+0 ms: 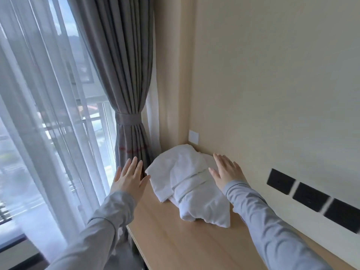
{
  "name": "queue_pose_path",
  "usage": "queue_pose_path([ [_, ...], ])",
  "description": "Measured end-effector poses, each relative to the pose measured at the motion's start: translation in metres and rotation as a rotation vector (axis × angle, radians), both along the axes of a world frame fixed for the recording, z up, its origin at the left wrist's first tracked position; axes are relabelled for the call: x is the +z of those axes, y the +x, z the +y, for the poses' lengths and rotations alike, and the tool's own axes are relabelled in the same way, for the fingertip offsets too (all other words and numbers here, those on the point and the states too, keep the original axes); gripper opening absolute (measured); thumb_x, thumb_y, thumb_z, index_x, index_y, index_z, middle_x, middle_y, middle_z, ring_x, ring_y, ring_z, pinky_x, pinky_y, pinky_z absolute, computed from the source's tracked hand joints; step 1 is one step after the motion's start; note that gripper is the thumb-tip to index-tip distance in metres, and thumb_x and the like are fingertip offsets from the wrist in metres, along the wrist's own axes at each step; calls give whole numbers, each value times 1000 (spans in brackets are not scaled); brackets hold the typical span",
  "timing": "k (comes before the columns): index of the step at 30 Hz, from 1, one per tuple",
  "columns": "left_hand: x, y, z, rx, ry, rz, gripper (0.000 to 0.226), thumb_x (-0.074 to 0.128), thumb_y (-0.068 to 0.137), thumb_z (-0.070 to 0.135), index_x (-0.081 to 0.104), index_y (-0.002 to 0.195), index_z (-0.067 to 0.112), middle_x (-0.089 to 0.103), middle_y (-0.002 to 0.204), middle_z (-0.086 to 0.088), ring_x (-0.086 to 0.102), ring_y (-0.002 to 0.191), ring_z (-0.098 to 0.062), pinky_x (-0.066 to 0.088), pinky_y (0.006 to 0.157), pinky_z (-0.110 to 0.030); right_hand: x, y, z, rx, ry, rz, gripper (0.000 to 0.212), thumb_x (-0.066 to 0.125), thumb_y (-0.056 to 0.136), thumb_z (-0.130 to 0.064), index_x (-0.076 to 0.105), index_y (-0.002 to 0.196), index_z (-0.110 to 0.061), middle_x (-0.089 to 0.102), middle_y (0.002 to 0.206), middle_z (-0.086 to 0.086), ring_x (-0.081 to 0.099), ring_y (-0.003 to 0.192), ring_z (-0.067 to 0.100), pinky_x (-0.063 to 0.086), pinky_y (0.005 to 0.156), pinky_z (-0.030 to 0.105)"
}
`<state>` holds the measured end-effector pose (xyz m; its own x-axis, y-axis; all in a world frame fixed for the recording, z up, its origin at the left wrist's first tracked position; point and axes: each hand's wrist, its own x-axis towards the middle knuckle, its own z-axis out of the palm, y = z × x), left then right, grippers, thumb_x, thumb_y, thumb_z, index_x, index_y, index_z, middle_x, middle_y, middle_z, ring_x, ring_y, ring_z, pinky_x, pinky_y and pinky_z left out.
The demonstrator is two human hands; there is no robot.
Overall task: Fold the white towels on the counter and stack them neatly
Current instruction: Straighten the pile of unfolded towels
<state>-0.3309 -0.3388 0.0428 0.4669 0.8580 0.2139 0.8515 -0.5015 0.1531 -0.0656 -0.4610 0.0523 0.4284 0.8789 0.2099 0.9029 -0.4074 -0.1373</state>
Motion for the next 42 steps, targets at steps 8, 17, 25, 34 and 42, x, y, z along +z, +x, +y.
queue_pose_path([
  [8,-30,26,100,14,-77,-26,60,23,99,47,7,151,21,0,159,6,-4,145,-10,-2,118,-31,-32,43,85,-43,-27,46,56,29,99,-39,15,148,-17,25,152,1,25,139,16,19,110,32],
  [17,-109,61,217,26,-297,-64,61,29,98,45,15,150,16,14,157,3,8,145,-14,11,118,-31,-97,90,164,-202,-141,133,58,33,98,-40,14,148,-18,25,152,1,27,138,17,25,108,30],
  [25,-177,109,293,326,-995,-444,52,40,95,48,67,103,3,65,108,-18,57,97,-31,42,77,-32,-133,129,285,-402,-224,315,64,39,95,-45,17,147,-17,29,151,6,30,136,22,25,110,31],
  [34,-210,130,318,668,-1905,-1121,68,60,74,64,59,124,18,64,121,-11,59,112,-30,43,100,-48,-157,159,375,-619,-316,571,84,50,78,-68,22,143,-22,42,142,3,40,129,27,32,106,40],
  [42,-194,132,316,499,-1541,-1021,57,68,79,47,60,122,10,67,98,-7,64,88,-26,52,72,-35,-143,138,379,-577,-202,579,70,65,76,-54,44,129,-12,52,129,5,50,118,24,39,98,31],
])
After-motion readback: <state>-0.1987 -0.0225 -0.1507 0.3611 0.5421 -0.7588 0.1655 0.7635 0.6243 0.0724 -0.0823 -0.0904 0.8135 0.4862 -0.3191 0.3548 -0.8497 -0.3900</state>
